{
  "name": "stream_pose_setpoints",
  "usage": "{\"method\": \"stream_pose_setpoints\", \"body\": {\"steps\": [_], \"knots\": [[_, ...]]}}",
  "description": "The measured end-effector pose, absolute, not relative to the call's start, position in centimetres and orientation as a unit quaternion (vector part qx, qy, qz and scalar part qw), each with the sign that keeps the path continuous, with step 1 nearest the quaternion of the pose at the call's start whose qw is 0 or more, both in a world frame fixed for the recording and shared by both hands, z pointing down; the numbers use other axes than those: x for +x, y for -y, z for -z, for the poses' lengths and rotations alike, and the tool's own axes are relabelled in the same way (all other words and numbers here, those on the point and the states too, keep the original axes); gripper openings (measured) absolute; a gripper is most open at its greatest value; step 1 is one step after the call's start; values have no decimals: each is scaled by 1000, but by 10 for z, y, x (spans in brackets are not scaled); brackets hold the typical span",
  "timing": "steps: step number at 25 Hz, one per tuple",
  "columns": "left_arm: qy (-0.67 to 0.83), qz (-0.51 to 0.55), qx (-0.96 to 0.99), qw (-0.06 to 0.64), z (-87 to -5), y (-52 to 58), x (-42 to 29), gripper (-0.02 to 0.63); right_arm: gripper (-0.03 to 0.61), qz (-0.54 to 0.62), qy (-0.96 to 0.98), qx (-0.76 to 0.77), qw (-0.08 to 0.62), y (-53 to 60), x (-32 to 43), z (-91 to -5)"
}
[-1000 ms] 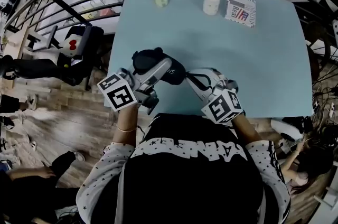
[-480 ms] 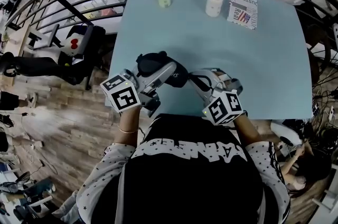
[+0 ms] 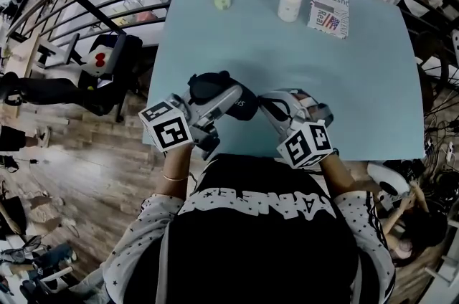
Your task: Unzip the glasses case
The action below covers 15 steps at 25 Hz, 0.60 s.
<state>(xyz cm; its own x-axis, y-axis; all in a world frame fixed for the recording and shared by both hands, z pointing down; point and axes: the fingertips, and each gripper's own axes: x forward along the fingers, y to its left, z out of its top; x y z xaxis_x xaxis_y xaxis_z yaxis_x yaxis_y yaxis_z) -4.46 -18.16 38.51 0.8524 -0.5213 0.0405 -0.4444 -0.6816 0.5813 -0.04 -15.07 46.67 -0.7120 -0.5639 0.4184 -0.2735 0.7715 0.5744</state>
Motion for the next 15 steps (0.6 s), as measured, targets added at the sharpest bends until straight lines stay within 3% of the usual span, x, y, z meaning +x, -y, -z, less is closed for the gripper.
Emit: {"method": "stream_pose_setpoints", "body": {"steps": [15], "knots": [[234,41,916,323,-398,174,-30,0,8,285,872,221,329,150,4,-464]]}}
